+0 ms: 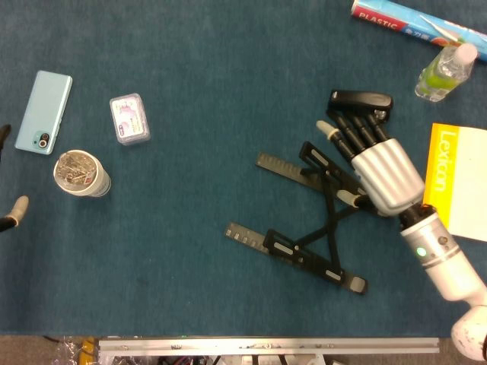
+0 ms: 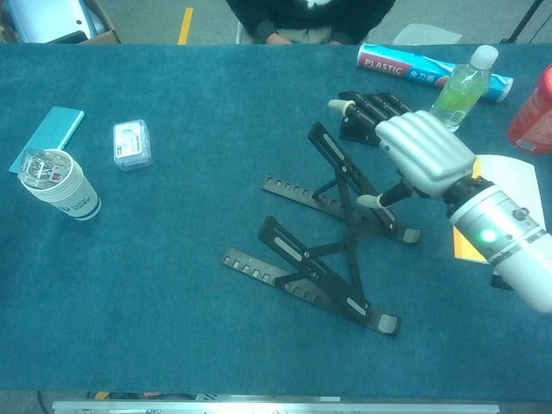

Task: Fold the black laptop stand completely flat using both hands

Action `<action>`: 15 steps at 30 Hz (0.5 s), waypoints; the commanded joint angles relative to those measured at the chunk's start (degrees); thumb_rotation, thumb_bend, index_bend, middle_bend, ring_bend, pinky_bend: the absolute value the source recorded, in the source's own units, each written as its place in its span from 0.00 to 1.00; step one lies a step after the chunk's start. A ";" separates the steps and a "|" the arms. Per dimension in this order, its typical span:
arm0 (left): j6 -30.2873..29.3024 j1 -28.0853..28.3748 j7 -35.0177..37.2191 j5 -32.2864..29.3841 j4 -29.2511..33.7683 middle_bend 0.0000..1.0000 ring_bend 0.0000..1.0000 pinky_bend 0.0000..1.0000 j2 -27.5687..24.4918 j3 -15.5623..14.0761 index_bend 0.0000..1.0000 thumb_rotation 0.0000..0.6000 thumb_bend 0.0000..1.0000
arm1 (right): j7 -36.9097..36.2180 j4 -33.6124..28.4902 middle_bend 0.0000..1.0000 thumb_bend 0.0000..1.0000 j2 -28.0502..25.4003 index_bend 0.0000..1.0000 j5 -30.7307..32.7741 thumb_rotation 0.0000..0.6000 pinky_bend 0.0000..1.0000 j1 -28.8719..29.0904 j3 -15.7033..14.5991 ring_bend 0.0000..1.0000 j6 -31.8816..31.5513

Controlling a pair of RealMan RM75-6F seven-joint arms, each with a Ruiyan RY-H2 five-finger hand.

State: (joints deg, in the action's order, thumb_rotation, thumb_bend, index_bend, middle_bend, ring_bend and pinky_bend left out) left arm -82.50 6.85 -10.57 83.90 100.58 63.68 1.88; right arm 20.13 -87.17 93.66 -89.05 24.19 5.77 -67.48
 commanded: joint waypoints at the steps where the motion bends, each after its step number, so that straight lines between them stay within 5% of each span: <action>1: 0.19 0.11 0.01 -0.01 0.05 0.00 0.00 0.00 -0.06 -0.02 0.00 1.00 0.25 | -0.48 1.10 0.00 0.00 1.08 0.00 -0.25 1.00 0.02 0.76 -0.21 0.00 0.17; 15: 0.64 0.22 0.15 -0.53 -0.27 0.00 0.00 0.00 -0.20 0.00 0.00 1.00 0.25 | -0.77 5.83 0.00 0.00 4.71 0.00 0.80 1.00 0.02 4.74 1.60 0.00 2.05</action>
State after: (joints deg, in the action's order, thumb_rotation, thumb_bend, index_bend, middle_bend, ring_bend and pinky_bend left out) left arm -81.85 7.06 -10.40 83.38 100.32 63.48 1.88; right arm 19.54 -81.92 97.89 -88.55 28.39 6.89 -65.77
